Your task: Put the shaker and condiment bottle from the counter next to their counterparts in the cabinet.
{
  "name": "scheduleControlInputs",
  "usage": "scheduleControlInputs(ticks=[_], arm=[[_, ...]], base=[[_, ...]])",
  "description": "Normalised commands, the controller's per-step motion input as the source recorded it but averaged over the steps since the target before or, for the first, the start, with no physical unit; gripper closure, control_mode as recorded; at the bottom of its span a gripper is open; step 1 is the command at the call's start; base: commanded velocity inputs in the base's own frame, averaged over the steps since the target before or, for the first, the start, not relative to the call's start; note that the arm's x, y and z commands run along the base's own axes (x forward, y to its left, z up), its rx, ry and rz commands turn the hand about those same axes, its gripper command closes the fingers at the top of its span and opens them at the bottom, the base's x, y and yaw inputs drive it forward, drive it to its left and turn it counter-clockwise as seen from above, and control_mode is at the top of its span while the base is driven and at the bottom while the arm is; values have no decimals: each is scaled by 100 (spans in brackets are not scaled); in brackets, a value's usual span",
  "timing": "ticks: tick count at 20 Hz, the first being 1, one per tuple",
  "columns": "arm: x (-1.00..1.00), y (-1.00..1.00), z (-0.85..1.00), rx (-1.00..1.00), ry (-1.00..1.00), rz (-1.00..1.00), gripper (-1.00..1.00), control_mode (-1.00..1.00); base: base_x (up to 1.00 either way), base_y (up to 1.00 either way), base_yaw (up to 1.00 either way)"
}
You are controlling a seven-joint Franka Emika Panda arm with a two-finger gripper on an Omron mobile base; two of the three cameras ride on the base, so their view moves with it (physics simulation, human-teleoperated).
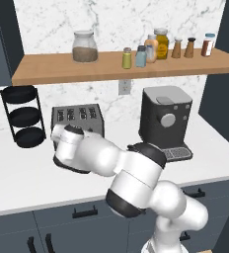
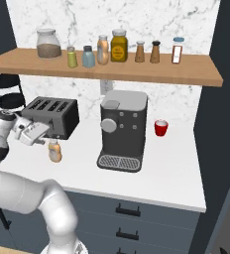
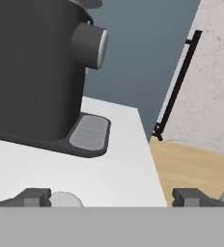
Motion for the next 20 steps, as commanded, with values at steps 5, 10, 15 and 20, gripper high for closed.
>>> scheduleControlInputs(ticks=[5, 10, 15, 20], arm=[[35, 0, -6, 0, 0, 0, -100, -100], [6, 0, -39, 0, 0, 0, -100, -100], [1, 0, -44, 0, 0, 0, -100, -100], [4, 0, -33, 0, 0, 1, -100, -100]], base=[[0, 0, 0], [0, 0, 0], [0, 0, 0], [0, 0, 0]])
